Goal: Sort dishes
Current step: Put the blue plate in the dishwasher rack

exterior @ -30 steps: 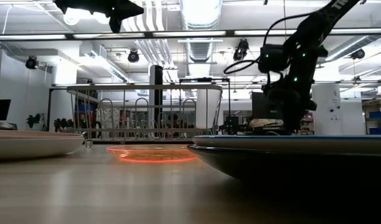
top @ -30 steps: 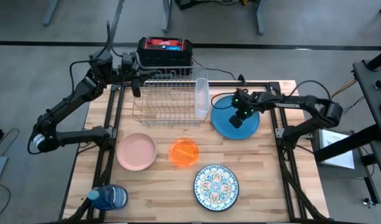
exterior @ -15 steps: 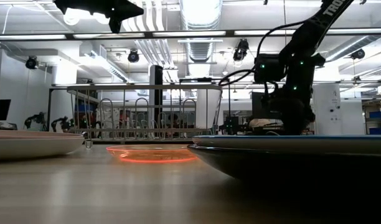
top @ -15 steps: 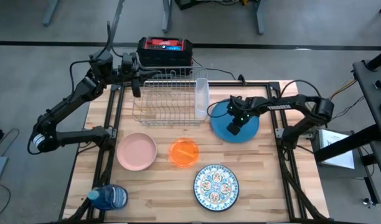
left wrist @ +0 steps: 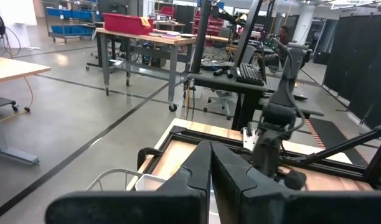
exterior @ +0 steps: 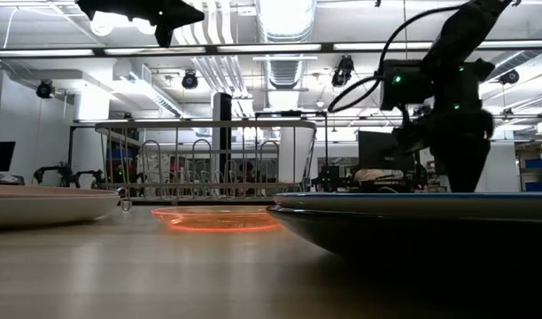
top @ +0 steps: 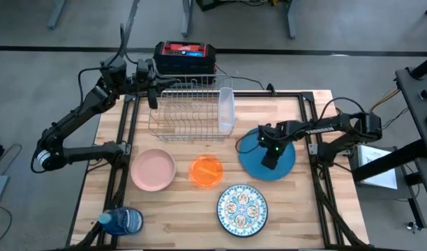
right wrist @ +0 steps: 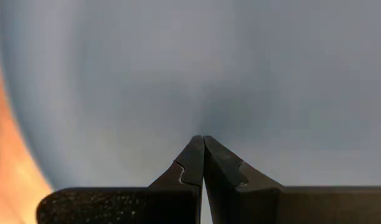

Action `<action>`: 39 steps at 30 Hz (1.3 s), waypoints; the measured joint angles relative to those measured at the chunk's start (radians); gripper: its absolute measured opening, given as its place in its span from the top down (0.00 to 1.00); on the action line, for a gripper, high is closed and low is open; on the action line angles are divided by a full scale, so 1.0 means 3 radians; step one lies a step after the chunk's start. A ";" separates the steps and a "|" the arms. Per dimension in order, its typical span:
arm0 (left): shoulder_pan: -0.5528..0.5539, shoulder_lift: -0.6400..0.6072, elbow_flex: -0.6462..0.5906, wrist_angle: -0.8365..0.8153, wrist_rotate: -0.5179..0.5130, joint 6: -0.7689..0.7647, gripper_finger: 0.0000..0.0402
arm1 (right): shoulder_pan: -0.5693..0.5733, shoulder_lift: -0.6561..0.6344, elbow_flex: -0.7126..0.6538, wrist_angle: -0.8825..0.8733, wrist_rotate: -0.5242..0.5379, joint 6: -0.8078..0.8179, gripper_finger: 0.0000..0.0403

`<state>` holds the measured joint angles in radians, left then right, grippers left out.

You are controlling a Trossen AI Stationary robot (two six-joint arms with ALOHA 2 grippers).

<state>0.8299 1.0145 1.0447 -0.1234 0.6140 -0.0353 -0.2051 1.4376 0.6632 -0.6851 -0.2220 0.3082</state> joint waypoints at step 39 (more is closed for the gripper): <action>0.0000 0.0000 0.0000 0.0088 -0.0001 0.0032 1.00 | -0.1551 0.0145 0.0496 0.0171 0.0734 -0.1847 0.56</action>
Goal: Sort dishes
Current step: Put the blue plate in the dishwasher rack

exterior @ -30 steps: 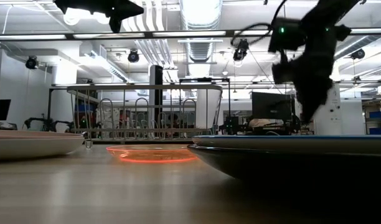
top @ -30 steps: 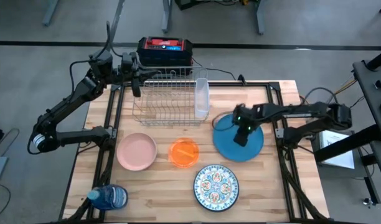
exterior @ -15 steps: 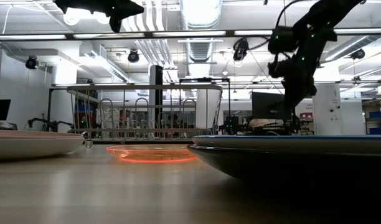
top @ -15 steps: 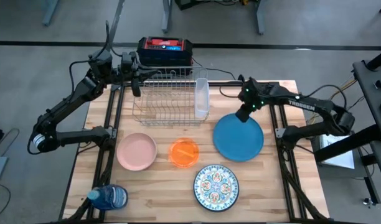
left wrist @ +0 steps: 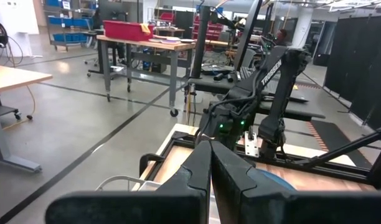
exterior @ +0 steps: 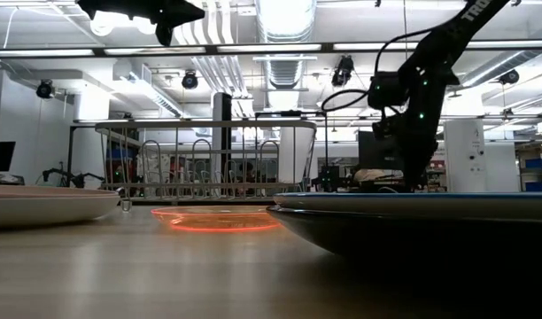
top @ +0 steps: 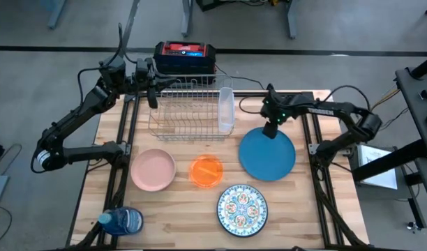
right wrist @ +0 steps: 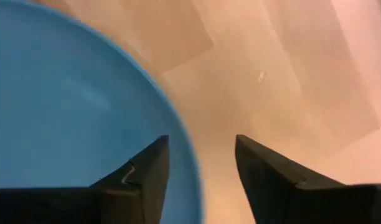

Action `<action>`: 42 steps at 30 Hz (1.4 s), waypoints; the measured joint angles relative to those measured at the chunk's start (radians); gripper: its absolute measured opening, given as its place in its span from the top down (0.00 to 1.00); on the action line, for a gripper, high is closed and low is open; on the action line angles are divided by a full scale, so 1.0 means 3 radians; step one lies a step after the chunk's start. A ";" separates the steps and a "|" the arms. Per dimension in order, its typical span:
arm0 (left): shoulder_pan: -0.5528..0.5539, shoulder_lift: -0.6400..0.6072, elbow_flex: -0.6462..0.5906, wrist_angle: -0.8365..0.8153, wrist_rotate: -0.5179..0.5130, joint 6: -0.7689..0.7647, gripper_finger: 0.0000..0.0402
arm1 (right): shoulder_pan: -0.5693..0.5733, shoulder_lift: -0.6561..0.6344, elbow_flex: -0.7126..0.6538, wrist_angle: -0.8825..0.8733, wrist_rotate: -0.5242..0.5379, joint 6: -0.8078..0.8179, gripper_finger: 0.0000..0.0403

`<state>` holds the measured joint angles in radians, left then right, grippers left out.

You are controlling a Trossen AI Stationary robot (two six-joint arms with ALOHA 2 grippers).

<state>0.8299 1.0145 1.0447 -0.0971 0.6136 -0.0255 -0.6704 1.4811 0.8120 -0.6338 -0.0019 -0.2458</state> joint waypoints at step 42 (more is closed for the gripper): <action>0.0000 0.0000 0.0000 -0.0060 0.0000 0.0421 1.00 | -0.0008 0.0577 0.0009 0.0175 -0.0590 -0.0920 0.56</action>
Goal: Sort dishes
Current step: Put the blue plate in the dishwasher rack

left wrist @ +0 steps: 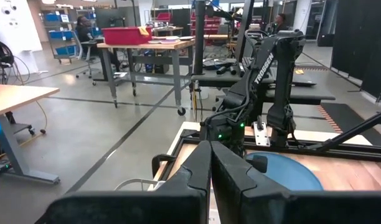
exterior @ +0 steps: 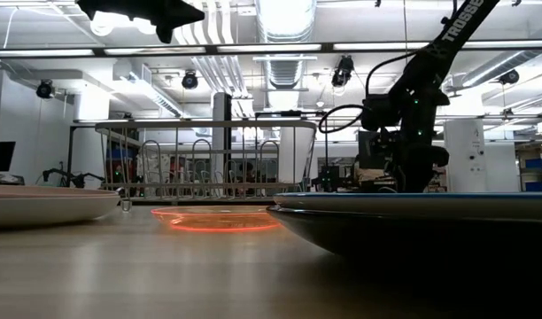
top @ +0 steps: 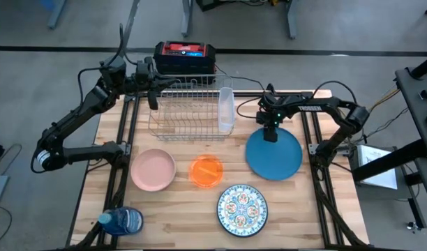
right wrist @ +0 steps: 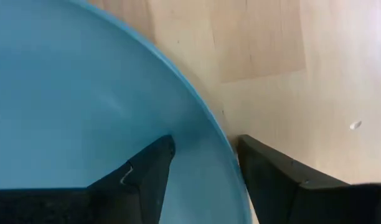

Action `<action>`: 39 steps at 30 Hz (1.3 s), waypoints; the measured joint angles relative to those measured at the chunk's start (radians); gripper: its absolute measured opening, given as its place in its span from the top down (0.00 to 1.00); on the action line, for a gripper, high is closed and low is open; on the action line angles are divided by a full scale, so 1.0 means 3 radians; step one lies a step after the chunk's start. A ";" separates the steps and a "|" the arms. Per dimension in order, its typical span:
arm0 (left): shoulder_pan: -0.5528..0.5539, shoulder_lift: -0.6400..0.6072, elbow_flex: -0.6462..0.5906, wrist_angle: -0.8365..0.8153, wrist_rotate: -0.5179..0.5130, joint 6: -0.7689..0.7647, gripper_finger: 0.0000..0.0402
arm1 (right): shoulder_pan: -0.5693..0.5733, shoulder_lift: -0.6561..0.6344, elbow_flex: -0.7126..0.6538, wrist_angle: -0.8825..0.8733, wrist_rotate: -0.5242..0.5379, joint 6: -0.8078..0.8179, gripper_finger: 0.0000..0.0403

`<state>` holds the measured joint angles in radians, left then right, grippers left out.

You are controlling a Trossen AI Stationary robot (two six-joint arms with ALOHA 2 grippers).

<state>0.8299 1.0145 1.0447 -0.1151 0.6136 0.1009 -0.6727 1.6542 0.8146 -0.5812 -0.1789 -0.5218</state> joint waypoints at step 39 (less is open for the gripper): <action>0.0000 0.0000 0.0000 -0.0007 0.0000 -0.0044 1.00 | 0.0358 -0.2398 -0.0020 -0.0196 -0.0022 -0.0523 1.00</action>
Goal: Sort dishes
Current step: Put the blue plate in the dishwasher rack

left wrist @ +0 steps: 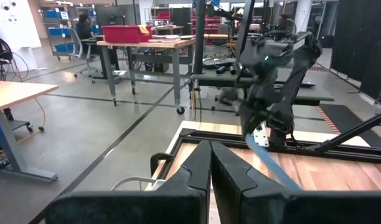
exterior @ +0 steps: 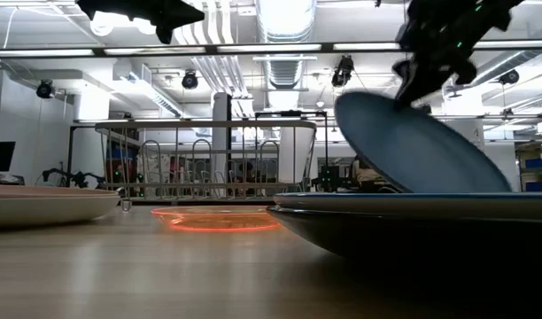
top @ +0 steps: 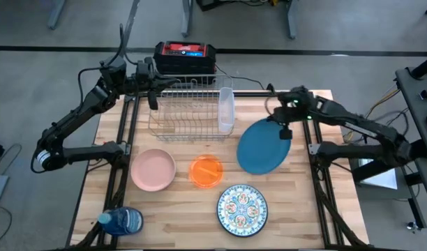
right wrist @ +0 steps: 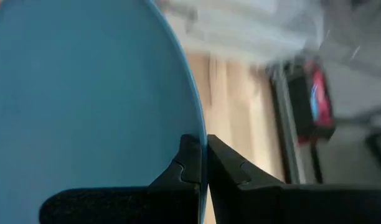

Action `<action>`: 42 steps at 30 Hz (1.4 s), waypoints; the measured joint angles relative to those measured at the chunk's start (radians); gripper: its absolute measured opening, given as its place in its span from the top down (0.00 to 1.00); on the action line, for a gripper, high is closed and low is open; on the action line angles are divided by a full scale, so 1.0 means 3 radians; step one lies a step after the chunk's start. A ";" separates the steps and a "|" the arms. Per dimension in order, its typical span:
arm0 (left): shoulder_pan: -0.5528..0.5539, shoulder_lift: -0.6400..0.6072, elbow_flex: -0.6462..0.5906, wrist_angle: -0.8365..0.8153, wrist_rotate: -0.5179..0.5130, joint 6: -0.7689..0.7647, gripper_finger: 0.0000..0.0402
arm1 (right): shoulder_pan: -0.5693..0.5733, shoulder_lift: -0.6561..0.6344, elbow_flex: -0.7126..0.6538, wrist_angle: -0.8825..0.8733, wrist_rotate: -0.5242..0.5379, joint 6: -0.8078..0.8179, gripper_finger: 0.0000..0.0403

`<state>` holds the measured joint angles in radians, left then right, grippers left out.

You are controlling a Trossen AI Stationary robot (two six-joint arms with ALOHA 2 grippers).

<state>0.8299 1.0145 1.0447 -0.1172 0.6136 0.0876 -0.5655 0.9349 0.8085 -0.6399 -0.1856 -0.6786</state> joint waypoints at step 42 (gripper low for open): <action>-0.0394 -0.0001 0.0000 0.0092 0.0000 -0.0088 1.00 | 0.0200 -0.0211 0.0011 0.2876 -0.3745 0.0270 1.00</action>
<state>0.7118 1.0142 1.0447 -0.0896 0.6136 0.0612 -0.5055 0.8717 0.8120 0.2227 -1.3090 -0.5978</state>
